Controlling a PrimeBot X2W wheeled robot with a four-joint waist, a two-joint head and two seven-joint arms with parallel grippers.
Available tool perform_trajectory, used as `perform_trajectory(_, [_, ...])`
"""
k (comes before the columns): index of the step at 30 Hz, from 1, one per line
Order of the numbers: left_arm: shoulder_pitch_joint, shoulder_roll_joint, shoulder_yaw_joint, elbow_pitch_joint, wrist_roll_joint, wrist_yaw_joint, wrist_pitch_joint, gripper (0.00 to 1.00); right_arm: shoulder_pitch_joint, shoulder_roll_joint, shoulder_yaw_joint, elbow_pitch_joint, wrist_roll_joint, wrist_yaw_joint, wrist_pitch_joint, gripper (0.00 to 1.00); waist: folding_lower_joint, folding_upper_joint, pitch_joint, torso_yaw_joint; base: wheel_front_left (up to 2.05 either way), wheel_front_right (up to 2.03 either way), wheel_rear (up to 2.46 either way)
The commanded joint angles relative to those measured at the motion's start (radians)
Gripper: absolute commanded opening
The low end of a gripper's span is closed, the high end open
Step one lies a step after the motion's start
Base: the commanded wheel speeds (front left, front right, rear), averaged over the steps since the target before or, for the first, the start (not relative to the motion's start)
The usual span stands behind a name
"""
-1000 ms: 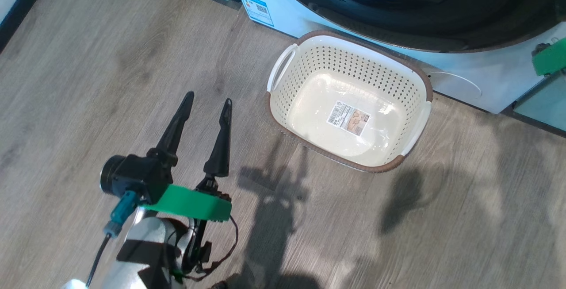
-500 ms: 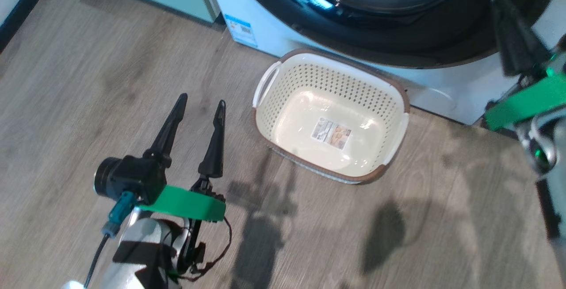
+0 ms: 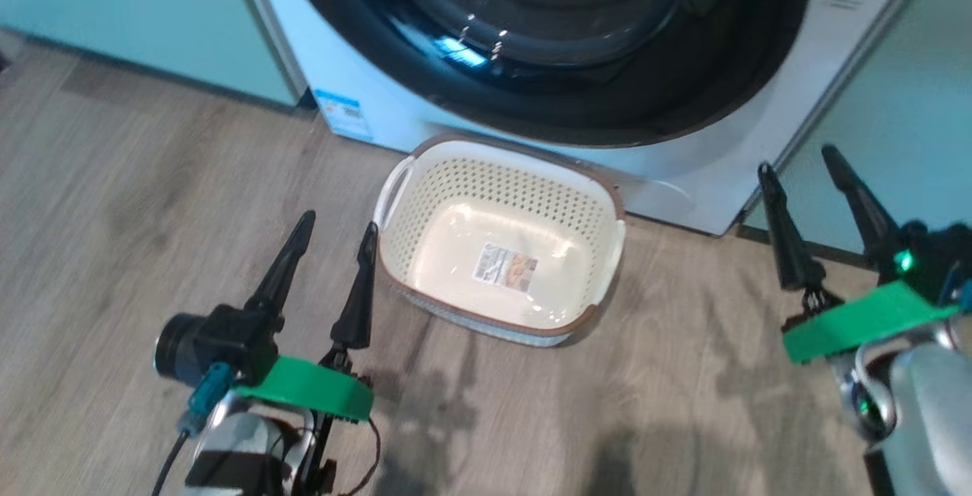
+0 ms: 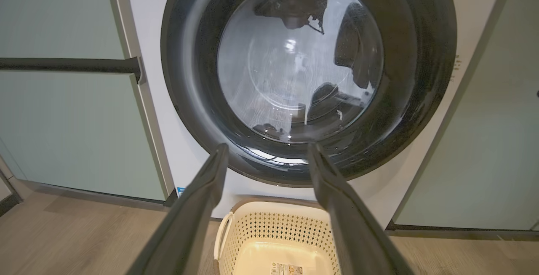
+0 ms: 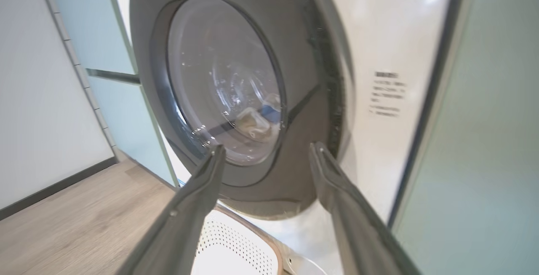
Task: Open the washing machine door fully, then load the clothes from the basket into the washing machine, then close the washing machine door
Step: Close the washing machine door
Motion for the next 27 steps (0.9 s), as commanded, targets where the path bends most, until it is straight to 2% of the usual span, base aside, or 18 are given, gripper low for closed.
perform_trajectory(1, [0.001,0.026,0.035,-0.024,0.008,0.001,-0.006,1.00,0.022,0.021,0.007,-0.050,0.003,-0.003,-0.006,1.00,0.0001,0.0000,-0.036,-0.040,0.00,0.00,0.00])
perform_trajectory(18, [0.098,0.058,0.044,-0.029,-0.010,0.010,0.035,1.00,0.325,0.056,-0.073,-0.197,-0.031,-0.003,-0.006,1.00,0.0001,0.0000,-0.146,-0.168,0.00,0.00,0.00])
perform_trajectory(27, [0.154,0.066,0.047,-0.053,-0.015,0.026,0.054,1.00,0.437,0.057,-0.086,-0.267,0.012,-0.003,-0.006,1.00,0.0001,0.0000,-0.181,-0.206,0.00,0.00,0.00])
